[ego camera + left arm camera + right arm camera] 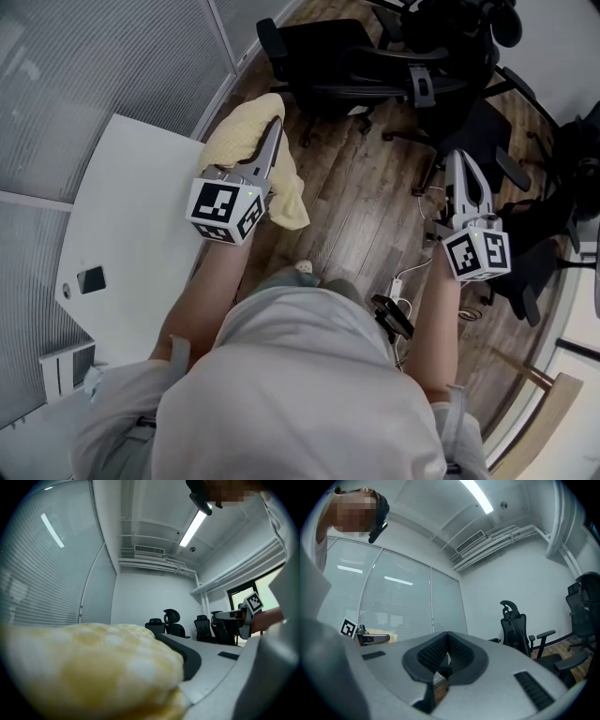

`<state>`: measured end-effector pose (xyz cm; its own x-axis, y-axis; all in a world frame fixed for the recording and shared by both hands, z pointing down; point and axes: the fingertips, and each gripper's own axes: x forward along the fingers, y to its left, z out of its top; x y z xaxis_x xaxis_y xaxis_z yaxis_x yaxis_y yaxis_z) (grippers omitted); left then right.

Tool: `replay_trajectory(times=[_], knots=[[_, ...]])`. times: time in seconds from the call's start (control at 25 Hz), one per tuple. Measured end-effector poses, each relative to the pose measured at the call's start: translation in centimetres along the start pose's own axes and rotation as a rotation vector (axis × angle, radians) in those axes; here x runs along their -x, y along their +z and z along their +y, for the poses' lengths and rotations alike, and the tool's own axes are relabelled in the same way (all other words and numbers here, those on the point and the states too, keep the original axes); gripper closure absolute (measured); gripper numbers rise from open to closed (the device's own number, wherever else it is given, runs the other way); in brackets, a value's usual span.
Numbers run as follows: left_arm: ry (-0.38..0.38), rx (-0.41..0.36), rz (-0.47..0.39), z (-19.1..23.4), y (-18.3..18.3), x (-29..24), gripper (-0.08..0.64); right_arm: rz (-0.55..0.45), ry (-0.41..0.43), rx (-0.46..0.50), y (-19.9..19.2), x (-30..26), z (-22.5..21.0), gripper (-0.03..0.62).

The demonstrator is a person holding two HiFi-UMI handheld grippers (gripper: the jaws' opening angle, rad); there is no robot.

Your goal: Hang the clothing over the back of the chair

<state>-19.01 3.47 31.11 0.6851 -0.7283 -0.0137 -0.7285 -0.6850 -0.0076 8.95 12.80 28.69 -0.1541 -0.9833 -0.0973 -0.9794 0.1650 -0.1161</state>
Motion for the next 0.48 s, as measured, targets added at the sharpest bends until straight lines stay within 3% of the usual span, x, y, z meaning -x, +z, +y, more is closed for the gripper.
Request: replay_trajectory(times=[0.48], knots=[[-0.016,0.016,-0.013,0.9,0.2,-0.9,0.497,-0.004,-0.024,-0.002,0.6,-1.2,0.5,0.571]])
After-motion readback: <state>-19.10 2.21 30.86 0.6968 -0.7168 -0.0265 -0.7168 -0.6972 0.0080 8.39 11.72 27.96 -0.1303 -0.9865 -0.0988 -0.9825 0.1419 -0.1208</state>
